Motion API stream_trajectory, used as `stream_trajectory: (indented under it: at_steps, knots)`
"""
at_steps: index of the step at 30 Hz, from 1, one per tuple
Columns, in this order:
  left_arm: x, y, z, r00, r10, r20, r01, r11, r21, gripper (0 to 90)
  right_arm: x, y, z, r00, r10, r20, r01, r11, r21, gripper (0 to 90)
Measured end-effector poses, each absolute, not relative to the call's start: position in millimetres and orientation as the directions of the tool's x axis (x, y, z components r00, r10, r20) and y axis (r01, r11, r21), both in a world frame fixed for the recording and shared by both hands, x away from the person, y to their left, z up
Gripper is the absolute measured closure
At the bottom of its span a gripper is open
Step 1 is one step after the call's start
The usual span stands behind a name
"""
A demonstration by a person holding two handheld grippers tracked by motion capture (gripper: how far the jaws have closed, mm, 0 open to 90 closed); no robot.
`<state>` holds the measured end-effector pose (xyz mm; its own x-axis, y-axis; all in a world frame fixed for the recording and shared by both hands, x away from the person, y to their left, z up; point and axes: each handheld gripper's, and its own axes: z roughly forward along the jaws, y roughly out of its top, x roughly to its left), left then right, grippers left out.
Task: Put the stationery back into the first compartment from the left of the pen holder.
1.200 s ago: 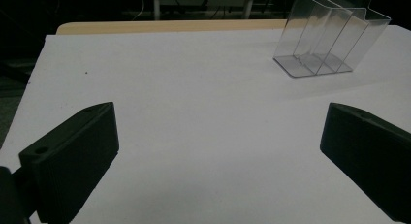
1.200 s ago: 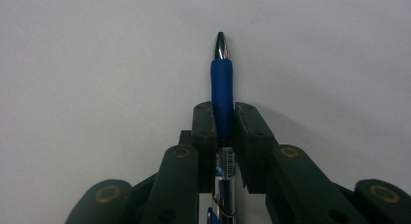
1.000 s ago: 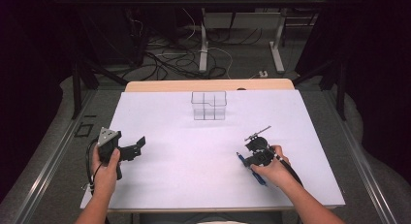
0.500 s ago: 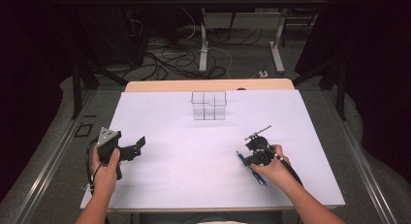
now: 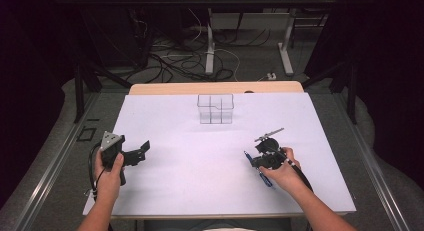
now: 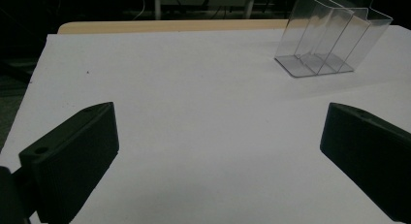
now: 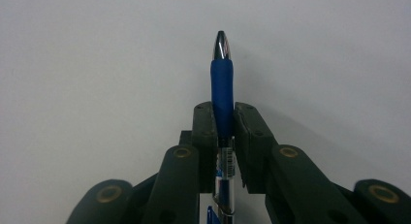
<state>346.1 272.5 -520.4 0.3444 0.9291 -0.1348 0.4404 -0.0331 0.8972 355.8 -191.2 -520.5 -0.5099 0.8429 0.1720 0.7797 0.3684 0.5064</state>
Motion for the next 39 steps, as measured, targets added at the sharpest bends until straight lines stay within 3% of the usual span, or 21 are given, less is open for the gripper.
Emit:
stream_trajectory:
  at_steps: [22,39]
  knots:
    - [346,272,-521,0.339,0.932,-0.129,0.445,-0.039,0.895,0.6,354,-197,-503,-0.524,0.839,0.147,0.673,0.302,0.676,79.9]
    - [347,273,-522,0.338,0.932,-0.132,0.452,-0.037,0.891,0.6,383,-184,-475,-0.530,0.832,0.162,0.626,0.256,0.737,79.9]
